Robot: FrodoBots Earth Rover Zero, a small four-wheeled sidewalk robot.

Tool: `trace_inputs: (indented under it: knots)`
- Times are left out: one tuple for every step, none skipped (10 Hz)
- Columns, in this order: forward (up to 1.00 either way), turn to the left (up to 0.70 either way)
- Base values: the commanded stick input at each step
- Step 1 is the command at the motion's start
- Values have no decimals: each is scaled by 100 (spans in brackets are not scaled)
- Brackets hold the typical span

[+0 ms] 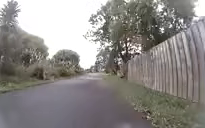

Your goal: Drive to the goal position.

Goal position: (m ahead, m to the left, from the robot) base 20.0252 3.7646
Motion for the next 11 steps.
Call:
trace_inputs:
  knots:
    - [85, 0]
    - [85, 0]
    - [85, 0]
    - [85, 0]
    - [85, 0]
    - [85, 0]
    - [85, 0]
    - [85, 1]
    - [85, 4]
    - [85, 23]
    - [85, 22]
